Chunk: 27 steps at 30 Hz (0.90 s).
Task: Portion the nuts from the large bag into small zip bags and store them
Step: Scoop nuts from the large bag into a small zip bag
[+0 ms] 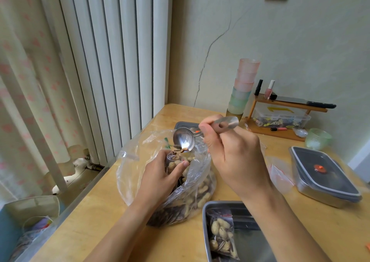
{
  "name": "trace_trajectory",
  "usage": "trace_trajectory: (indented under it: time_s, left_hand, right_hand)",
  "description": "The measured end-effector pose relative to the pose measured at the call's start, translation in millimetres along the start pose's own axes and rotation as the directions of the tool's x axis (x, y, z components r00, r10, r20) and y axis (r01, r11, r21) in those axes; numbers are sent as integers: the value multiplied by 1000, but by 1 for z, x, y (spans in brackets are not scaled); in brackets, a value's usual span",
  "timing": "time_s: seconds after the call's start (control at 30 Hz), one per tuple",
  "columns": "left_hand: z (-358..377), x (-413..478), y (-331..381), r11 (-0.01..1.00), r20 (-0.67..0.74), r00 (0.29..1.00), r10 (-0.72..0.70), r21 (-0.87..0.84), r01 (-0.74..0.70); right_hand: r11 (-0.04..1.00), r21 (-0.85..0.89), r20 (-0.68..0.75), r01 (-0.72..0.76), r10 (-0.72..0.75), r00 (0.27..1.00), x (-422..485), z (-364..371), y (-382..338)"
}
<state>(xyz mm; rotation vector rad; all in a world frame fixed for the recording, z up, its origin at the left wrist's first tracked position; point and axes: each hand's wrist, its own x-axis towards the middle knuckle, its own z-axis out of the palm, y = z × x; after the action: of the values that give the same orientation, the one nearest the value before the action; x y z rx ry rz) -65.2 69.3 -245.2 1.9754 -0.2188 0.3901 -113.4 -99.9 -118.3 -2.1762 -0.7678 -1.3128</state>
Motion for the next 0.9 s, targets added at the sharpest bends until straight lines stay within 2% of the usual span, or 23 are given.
trace_trajectory:
  time_s: [0.13, 0.33, 0.47, 0.6, 0.7, 0.73, 0.8, 0.87, 0.9]
  left_hand:
    - [0, 0, -2, 1000, -1, 1000, -2, 14, 2]
    - [0, -2, 5, 1000, 24, 1000, 4, -27, -3]
    - [-1, -3, 7, 1000, 25, 1000, 2, 0, -2]
    - [0, -2, 6, 1000, 27, 1000, 9, -21, -8]
    - [0, -1, 0, 999, 35, 999, -7, -40, 9]
    - [0, -1, -2, 999, 36, 999, -14, -48, 15]
    - [0, -1, -2, 998, 33, 999, -16, -60, 18]
    - [-1, -1, -1, 995, 27, 999, -22, -94, 24]
    - [-1, -1, 0, 993, 18, 999, -26, -113, 28]
  right_hand:
    - [996, 88, 58, -31, 26, 998, -3, 1, 5]
    - [998, 24, -19, -55, 55, 998, -3, 2, 3]
    - [995, 84, 54, -53, 48, 997, -3, 4, 5]
    - [997, 50, 14, -60, 59, 998, -5, 6, 4]
    - [994, 92, 109, -60, 50, 993, -5, 6, 6]
    - [991, 106, 140, -81, 66, 988, -5, 6, 7]
    - [985, 87, 117, -150, 139, 983, -5, 5, 11]
    - [954, 49, 53, -296, 293, 955, -6, 4, 15]
    - [915, 45, 41, -401, 399, 916, -7, 5, 19]
